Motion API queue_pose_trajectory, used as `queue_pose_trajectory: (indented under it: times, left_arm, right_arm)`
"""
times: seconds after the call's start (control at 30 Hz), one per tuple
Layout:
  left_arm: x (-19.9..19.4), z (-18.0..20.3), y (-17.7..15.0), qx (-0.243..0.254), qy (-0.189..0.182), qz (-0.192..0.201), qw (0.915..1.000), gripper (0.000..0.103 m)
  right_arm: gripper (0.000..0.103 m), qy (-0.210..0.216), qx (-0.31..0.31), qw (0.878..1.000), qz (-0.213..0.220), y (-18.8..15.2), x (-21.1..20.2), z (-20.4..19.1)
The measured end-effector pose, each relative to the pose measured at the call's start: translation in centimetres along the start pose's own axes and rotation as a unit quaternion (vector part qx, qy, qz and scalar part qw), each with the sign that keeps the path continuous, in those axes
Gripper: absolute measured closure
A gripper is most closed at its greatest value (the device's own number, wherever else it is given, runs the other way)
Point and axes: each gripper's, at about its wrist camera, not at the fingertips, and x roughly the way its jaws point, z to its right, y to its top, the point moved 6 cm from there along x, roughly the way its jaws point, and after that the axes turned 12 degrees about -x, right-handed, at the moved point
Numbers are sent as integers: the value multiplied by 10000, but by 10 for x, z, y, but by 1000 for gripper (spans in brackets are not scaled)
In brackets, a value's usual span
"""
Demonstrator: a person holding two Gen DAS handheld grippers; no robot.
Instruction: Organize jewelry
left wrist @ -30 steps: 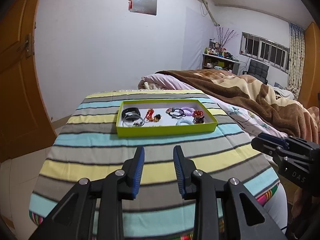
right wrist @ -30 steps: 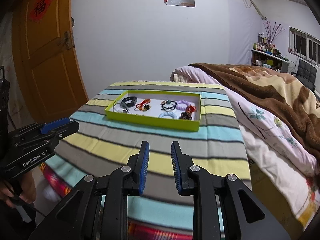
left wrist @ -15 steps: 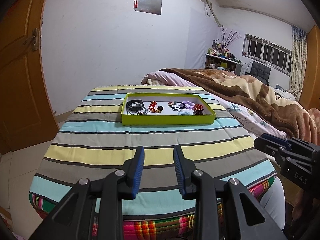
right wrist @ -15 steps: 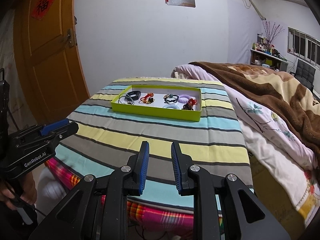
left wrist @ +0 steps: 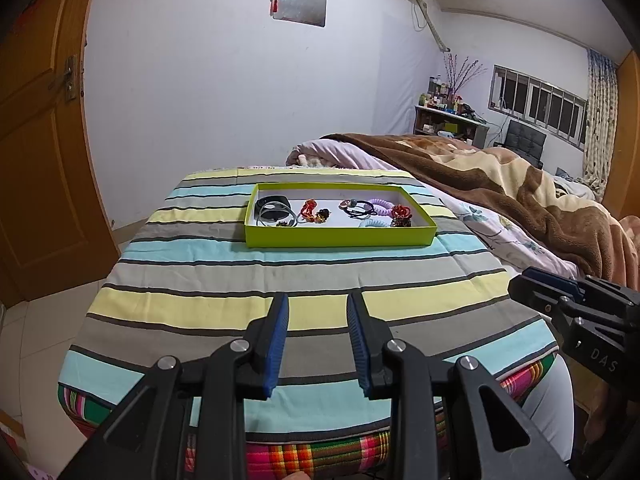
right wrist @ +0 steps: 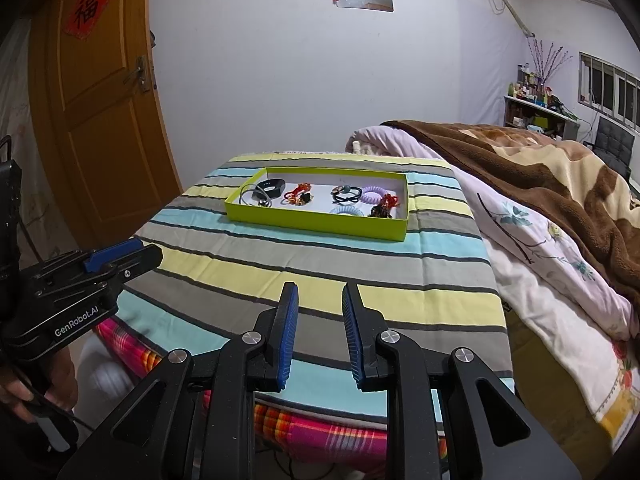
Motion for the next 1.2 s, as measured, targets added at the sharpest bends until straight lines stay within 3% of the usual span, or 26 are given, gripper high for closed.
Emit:
queue_pose_trajectory:
  times: [1.2]
  left_arm:
    - [4, -2, -1, -23, 126, -29, 9999, 72]
  right_arm:
    - [80, -6, -44, 10000, 31, 3, 0, 0]
